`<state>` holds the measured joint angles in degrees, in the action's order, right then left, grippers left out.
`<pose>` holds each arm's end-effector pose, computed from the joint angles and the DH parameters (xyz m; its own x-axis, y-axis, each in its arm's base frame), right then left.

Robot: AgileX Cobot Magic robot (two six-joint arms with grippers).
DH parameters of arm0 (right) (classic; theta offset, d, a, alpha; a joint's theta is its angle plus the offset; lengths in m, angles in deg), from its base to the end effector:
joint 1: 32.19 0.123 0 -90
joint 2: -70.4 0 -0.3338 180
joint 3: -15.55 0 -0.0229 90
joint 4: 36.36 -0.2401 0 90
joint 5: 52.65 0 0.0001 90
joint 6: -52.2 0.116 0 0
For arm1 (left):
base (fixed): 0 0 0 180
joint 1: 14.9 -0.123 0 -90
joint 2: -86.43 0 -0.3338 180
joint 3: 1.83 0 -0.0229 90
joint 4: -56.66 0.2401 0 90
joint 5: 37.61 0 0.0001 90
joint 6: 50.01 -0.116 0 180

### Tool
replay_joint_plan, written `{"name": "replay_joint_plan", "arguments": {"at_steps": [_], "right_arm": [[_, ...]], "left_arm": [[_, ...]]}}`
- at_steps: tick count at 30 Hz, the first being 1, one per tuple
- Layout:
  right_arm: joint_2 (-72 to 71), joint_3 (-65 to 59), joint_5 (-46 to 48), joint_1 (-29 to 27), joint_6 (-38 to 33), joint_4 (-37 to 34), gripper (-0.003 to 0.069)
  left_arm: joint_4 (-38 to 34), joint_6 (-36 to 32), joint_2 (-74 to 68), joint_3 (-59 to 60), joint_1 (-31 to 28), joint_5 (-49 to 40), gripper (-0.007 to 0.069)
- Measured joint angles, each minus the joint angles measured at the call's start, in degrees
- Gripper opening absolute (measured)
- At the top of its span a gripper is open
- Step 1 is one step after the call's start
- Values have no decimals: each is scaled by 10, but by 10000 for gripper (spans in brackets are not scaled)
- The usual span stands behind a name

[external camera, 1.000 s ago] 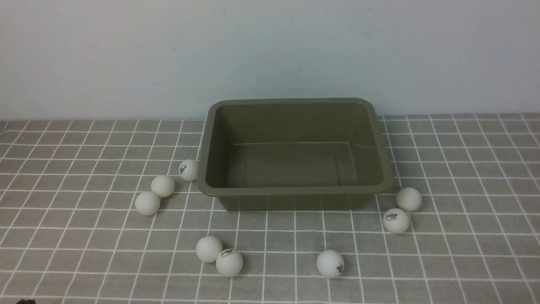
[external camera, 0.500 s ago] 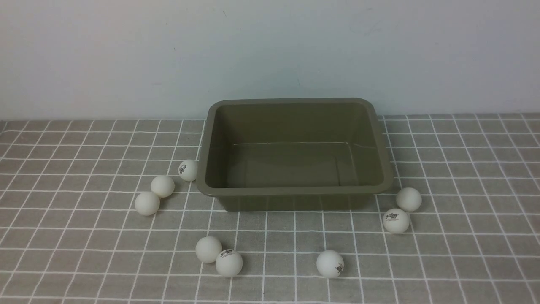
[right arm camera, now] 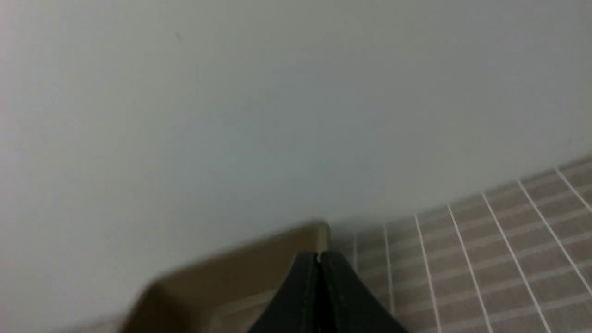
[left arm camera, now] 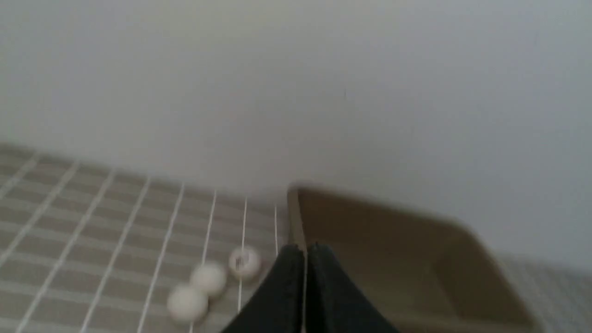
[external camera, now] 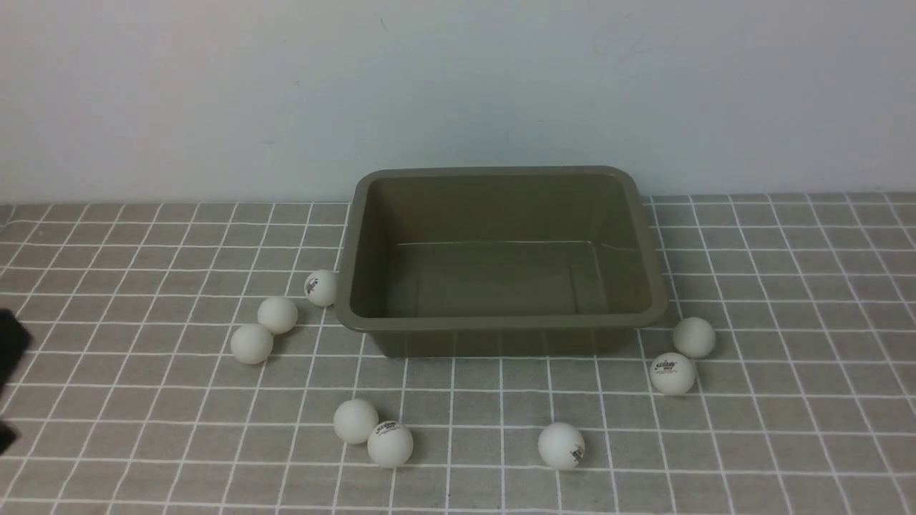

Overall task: Put the table tennis balls into the box on the grey coffee tablecloth.
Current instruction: 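Reach for and grasp a ping pong ball on the table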

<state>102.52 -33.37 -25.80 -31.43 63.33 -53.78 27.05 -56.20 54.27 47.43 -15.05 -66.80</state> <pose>0.0607 0.0165 0.3271 -0.3226 0.4420 -0.8370 0.0030 0.8847 0.4661 0.0589 -0.0278 0.3255 -0.3580 -0.3360 -0.8711 0.1107 0.9111 -0.3969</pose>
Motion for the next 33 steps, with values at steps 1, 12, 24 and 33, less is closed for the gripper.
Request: {"name": "replay_joint_plan", "arguments": {"at_steps": [1,12,24,33], "right_arm": [[74,59,75,0,-18,8,-15],[525,368,377,0,-103,25,-8],[736,459,344,28,-115,53,34],[842,514,287,68,-93,92,318]], "left_arm": [[10,-12,-53,-39,0,-64,-5],[33,-126,-296,-116,0,-262,-5],[64,-133,-275,-117,0,-266,-5],[71,-133,-271,-117,0,-274,-5]]}}
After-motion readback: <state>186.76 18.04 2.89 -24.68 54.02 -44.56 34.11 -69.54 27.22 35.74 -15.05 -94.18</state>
